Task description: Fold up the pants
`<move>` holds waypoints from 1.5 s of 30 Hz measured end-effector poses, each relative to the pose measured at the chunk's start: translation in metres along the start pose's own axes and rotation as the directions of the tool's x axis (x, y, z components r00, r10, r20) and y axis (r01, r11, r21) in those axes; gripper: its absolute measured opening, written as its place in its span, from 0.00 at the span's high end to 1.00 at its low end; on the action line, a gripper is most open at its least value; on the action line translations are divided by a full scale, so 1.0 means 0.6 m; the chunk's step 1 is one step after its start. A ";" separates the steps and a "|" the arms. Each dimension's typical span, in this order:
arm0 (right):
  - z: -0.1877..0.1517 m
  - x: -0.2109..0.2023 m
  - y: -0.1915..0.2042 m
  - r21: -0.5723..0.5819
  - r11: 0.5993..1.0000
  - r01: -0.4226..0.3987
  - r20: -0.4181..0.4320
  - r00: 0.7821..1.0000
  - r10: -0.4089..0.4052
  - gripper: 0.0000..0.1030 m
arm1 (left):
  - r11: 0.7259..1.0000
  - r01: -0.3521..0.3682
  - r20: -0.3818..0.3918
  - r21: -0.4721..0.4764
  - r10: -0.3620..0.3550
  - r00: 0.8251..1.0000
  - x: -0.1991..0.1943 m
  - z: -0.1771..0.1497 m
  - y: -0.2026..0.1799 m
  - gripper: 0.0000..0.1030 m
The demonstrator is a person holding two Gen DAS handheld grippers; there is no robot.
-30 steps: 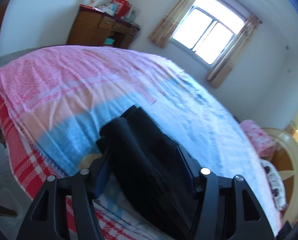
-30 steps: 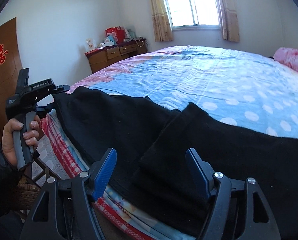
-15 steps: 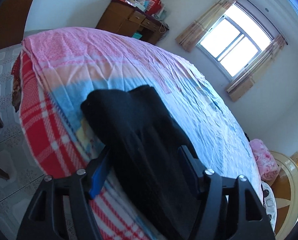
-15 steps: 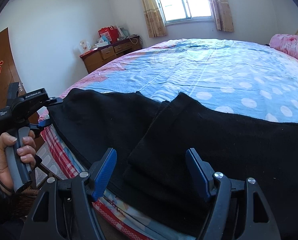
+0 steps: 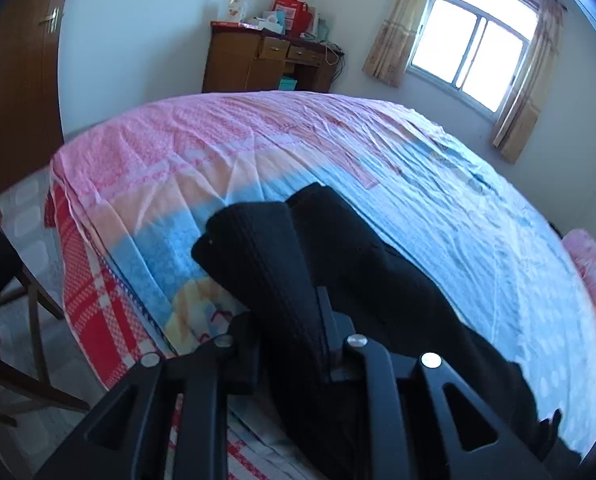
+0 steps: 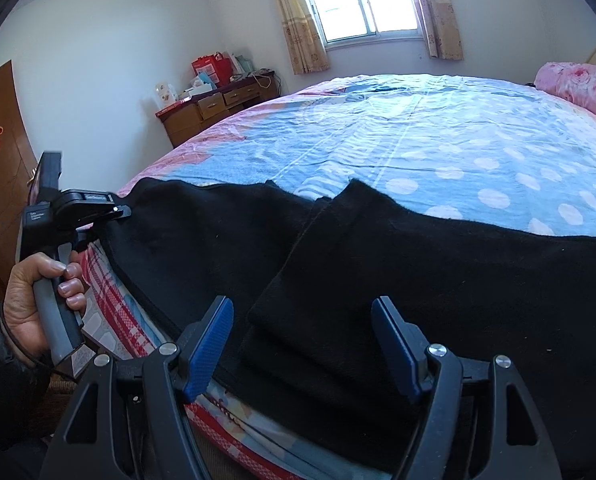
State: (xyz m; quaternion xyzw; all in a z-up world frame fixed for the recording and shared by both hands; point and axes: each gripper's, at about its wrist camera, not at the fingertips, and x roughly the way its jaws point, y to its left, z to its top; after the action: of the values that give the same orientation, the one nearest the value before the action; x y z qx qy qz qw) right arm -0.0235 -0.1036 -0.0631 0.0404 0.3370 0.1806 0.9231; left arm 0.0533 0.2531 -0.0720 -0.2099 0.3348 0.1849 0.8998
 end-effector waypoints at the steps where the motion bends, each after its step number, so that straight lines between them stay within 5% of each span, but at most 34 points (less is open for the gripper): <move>1: 0.000 0.001 0.001 -0.003 1.000 0.002 -0.002 1.000 -0.002 0.29 | 1.000 -0.008 0.001 0.015 0.008 1.000 -0.001 -0.001 0.003 0.79; 11: 0.041 -0.043 -0.006 0.000 0.999 0.037 0.071 0.997 -0.037 0.29 | 0.998 0.000 -0.022 0.055 0.001 1.000 -0.007 0.000 0.010 0.81; 13: 0.045 -0.044 -0.014 0.012 0.998 0.069 0.075 0.995 -0.070 0.40 | 0.998 0.017 -0.028 0.056 -0.016 0.999 -0.014 -0.003 0.010 0.82; 14: 0.044 -0.037 -0.013 0.005 0.997 0.083 0.058 0.995 -0.083 0.55 | 0.998 0.028 -0.023 0.058 -0.027 0.999 -0.020 -0.002 0.009 0.82; 15: 0.042 -0.025 -0.011 -0.006 0.996 0.084 0.035 0.996 -0.084 0.62 | 0.998 0.042 -0.020 0.054 -0.041 0.999 -0.025 0.000 0.010 0.82; 19: 0.021 0.032 -0.012 0.012 0.998 0.069 -0.086 0.994 -0.067 0.62 | 0.989 0.136 0.002 0.055 -0.136 0.991 -0.054 0.011 0.005 0.83; 25: 0.026 0.013 -0.048 0.143 0.990 -0.021 -0.056 0.998 0.029 0.62 | 0.943 0.280 0.039 0.181 -0.292 0.956 -0.110 0.019 -0.062 0.83; 28: 0.035 -0.005 -0.091 0.254 0.966 -0.055 -0.038 0.997 0.067 0.62 | 0.889 0.358 0.033 0.287 -0.382 0.923 -0.141 0.006 -0.121 0.83; 31: 0.043 -0.030 -0.127 0.311 0.947 -0.077 -0.030 0.995 0.090 0.62 | 0.806 0.454 -0.004 0.380 -0.489 0.872 -0.171 -0.017 -0.180 0.83; 38: 0.040 -0.113 -0.212 0.409 0.910 -0.072 0.013 0.997 0.073 0.62 | 0.529 0.652 -0.206 0.544 -0.669 0.714 -0.230 -0.137 -0.321 0.83; 41: 0.015 -0.143 -0.251 0.450 0.892 -0.042 0.010 0.999 0.042 0.62 | 0.436 0.663 -0.259 0.608 -0.681 0.685 -0.247 -0.197 -0.373 0.83; 45: -0.025 -0.170 -0.290 0.519 0.854 -0.031 0.008 0.999 0.032 0.62 | 0.339 0.647 -0.325 0.683 -0.653 0.685 -0.249 -0.271 -0.426 0.83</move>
State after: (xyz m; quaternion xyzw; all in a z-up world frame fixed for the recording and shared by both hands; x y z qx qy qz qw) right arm -0.0521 -0.3030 -0.0469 0.2931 0.3729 0.0981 0.8749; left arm -0.0169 -0.0727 -0.0171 0.0701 0.2643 -0.3444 0.8981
